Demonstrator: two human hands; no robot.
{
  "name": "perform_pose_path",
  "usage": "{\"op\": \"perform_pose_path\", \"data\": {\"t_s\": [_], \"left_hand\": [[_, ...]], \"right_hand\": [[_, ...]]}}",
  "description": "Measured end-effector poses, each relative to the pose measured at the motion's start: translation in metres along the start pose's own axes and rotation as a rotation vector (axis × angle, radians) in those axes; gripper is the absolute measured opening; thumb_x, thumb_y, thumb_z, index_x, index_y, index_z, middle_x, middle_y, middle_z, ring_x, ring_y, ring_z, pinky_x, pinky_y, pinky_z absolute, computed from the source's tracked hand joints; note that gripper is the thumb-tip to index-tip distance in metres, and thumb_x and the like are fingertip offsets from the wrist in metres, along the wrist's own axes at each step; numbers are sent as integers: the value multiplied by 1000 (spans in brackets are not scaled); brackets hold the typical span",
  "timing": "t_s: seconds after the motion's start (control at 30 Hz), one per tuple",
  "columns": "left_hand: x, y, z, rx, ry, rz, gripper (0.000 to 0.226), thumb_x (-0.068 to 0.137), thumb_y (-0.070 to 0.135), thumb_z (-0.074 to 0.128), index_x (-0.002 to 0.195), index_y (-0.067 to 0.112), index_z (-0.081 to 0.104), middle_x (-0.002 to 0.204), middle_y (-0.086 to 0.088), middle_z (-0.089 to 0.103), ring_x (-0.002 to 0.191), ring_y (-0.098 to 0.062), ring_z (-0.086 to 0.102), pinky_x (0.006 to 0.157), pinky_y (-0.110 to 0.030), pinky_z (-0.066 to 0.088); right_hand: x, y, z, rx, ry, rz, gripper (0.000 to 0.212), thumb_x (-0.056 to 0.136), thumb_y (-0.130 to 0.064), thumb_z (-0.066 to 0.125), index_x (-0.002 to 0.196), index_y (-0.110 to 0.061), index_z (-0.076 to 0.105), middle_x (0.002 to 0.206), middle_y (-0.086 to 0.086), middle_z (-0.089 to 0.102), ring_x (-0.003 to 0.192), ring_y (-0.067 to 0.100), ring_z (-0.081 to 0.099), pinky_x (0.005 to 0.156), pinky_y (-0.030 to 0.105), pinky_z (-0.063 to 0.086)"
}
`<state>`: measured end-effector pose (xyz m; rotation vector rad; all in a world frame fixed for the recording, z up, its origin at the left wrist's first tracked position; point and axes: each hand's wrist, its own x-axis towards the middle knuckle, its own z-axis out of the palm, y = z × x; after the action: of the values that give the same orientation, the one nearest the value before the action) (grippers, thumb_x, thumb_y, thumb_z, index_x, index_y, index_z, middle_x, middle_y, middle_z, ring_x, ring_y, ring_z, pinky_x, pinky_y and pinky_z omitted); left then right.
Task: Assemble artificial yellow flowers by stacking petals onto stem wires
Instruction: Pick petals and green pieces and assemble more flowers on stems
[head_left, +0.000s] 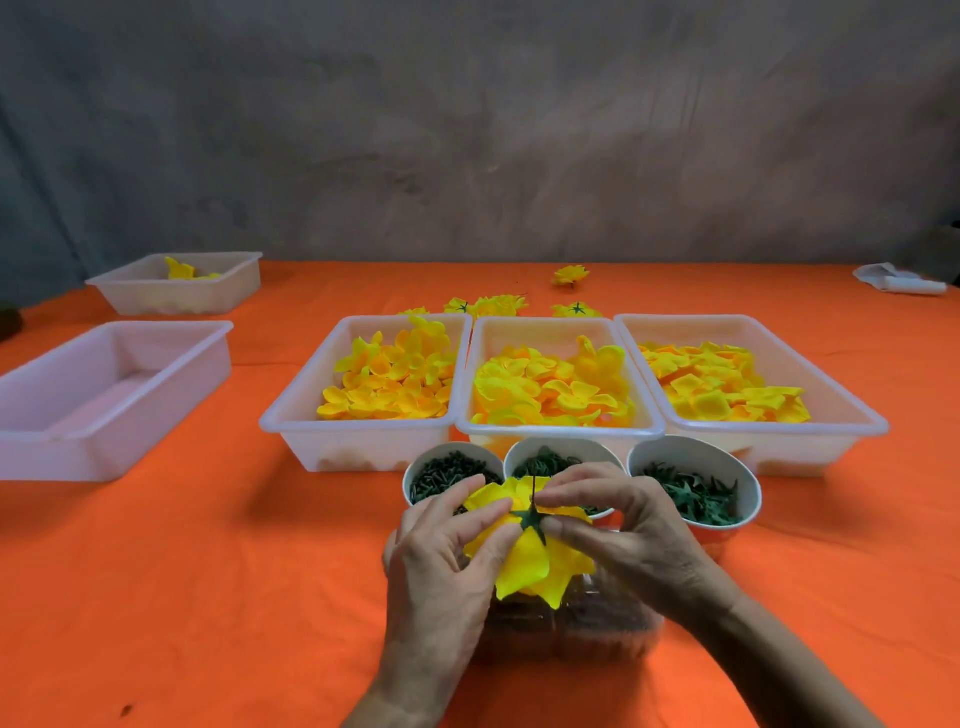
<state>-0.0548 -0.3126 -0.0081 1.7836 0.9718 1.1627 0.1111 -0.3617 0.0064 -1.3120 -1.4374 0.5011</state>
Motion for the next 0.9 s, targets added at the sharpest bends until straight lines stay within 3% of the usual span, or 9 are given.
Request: {"op": "perform_pose_path", "data": {"t_s": [0.1, 0.27, 0.43, 0.7, 0.8, 0.9], "left_hand": [[-1, 0, 1, 20, -12, 20, 24, 74, 40, 68, 96, 36, 74, 116, 31, 55, 118, 10, 39, 101, -43, 41], [-2, -7, 6, -5, 13, 43, 21, 77, 24, 73, 95, 34, 74, 119, 19, 57, 119, 0, 43, 95, -45, 46], [1, -13, 10, 43, 46, 60, 18, 77, 19, 75, 90, 32, 76, 117, 18, 59, 116, -2, 44, 90, -48, 48], [1, -8, 7, 79, 29, 67, 26, 77, 23, 75, 92, 44, 70, 117, 18, 58, 117, -2, 43, 95, -47, 45], [0, -6, 8, 53, 50, 87, 23, 77, 22, 75, 91, 40, 72, 118, 17, 58, 118, 0, 43, 93, -46, 47], [-2, -7, 11, 5, 65, 85, 19, 79, 18, 74, 90, 34, 75, 117, 18, 58, 118, 5, 43, 94, -46, 48]], "right_hand": [[0, 0, 0, -85, -24, -9, 15, 71, -35, 76, 85, -41, 75, 93, -17, 67, 96, 8, 61, 64, 19, 48], [-1, 8, 3, -33, -17, -7, 14, 69, -40, 76, 83, -43, 74, 94, -14, 67, 98, 11, 60, 63, 34, 52], [-1, 18, 7, -9, 22, -71, 20, 70, -26, 75, 87, -36, 74, 94, -14, 66, 93, 10, 62, 71, 15, 44], [1, 1, 2, -161, 11, -45, 6, 71, -33, 75, 78, -34, 76, 86, -14, 67, 98, 6, 57, 73, 18, 46], [4, -4, 7, -188, 68, -25, 12, 69, -30, 83, 70, -36, 72, 84, -13, 67, 98, 9, 58, 82, 30, 49], [5, -5, 13, -181, 114, -55, 14, 67, -34, 80, 67, -41, 67, 82, -12, 66, 96, 11, 58, 80, 27, 48]]}}
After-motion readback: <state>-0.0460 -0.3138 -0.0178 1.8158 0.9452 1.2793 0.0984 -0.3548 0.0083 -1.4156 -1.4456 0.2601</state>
